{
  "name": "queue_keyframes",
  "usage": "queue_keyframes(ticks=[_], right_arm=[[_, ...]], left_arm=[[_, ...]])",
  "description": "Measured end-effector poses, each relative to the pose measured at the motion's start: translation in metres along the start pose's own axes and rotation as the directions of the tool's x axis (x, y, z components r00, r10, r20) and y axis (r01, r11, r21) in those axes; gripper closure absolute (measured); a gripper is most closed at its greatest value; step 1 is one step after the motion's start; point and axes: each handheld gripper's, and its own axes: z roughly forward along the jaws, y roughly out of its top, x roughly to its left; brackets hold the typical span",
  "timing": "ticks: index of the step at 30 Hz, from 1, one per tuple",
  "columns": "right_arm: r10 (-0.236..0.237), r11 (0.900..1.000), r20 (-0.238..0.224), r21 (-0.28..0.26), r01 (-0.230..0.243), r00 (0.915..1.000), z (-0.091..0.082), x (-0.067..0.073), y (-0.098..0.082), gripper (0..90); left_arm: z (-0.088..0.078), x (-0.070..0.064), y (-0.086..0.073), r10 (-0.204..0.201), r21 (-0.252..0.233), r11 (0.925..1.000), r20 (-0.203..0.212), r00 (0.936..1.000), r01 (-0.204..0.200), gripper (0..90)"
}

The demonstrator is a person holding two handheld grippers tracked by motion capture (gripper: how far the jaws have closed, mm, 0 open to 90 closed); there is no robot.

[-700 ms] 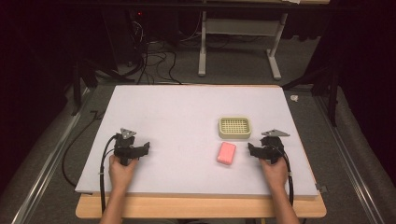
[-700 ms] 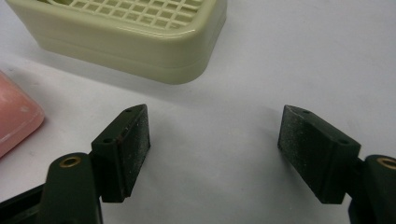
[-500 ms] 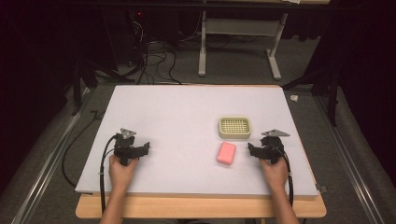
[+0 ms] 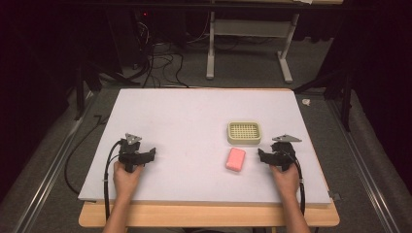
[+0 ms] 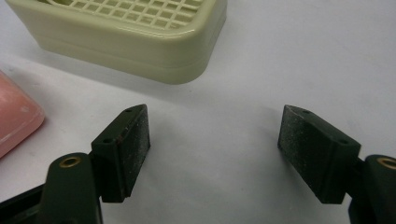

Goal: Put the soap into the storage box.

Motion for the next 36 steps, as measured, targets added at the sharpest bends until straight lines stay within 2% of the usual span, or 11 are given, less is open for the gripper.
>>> queue_keyframes(ticks=[21, 32, 34, 36], right_arm=[[0.003, 1.000, -0.001, 0.006, -0.003, 1.0000, 0.0000, -0.0003, 0.0006, 25.3], [0.016, 1.000, 0.016, 0.020, -0.016, 0.9997, 0.0002, 0.0005, 0.0028, 21.9], [0.025, 1.000, 0.008, 0.014, -0.025, 0.9997, -0.0018, 0.0010, 0.0032, 21.2], [0.020, 1.000, -0.025, -0.014, -0.020, 0.9995, -0.0083, 0.0031, 0.0042, 20.1]], left_arm=[[-0.0003, -0.0008, -0.0001, 0.006, -0.001, 1.0000, -0.002, 1.0000, -0.006, 24.0], [0.0001, 0.0002, 0.0002, -0.002, 0.004, 1.0000, -0.001, 1.0000, 0.002, 22.3], [0.0001, 0.0003, 0.0002, -0.002, 0.004, 1.0000, -0.001, 1.0000, 0.002, 22.3], [0.0001, 0.0002, 0.0002, -0.002, 0.004, 1.0000, -0.001, 1.0000, 0.002, 22.3]])
